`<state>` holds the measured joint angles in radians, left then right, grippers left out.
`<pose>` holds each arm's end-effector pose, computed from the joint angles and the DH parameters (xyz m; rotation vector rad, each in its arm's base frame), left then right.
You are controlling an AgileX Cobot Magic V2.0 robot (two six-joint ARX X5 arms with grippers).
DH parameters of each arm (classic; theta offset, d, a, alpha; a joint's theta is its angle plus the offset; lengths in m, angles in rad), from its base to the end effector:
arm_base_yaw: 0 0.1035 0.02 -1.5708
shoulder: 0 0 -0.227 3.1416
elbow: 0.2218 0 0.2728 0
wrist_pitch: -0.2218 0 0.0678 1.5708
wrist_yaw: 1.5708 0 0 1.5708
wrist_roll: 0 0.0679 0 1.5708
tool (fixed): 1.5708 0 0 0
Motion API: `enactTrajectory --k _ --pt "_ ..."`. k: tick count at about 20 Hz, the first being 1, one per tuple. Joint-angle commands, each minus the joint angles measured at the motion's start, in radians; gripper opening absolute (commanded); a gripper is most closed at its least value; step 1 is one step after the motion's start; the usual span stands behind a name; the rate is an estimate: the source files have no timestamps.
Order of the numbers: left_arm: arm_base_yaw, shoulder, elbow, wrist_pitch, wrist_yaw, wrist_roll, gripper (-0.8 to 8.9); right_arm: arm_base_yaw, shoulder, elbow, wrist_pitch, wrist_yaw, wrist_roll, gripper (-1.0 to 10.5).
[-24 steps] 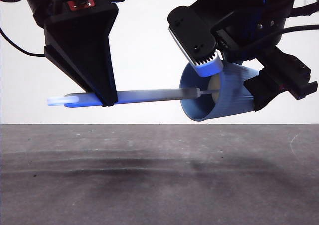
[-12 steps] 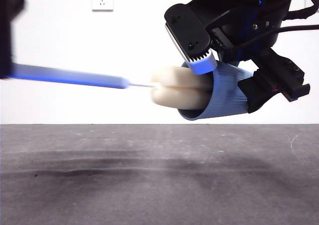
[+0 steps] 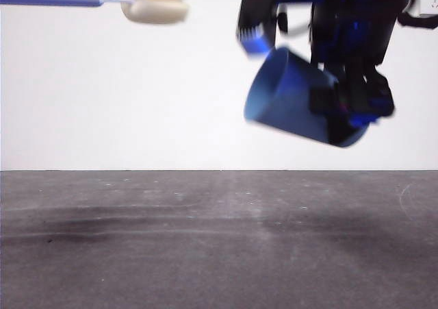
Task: Pick up the cup brush,pick up the cup,insert the brush into the cup,clean the cup,put the cup brush back,put the cup back to the fixed position on the table
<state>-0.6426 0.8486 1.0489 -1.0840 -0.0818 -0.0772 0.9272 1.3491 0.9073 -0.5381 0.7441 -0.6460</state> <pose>0.1672 -0.1183 0.2809 0.2462 0.8547 -0.4899 0.2180 0.2139 0.1676 -1.3469 0.6044 0.3902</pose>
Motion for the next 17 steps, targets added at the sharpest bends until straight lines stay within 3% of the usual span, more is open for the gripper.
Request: enactTrajectory --k 1,3,7,17 --pt "0.011 0.023 -0.023 0.138 -0.003 -0.153 -0.09 0.001 -0.098 0.014 0.009 -0.096 0.354 -0.1" --pt "0.011 0.068 -0.066 0.245 0.005 -0.209 -0.09 0.0 -0.217 0.02 0.055 -0.195 0.529 -0.1" --pt "0.01 0.203 -0.121 0.404 0.008 -0.301 -0.09 0.001 -0.394 0.02 0.142 -0.275 0.658 -0.1" --pt "0.008 0.555 -0.126 0.589 0.01 -0.436 -0.09 0.001 -0.584 0.02 0.124 -0.275 0.681 -0.1"
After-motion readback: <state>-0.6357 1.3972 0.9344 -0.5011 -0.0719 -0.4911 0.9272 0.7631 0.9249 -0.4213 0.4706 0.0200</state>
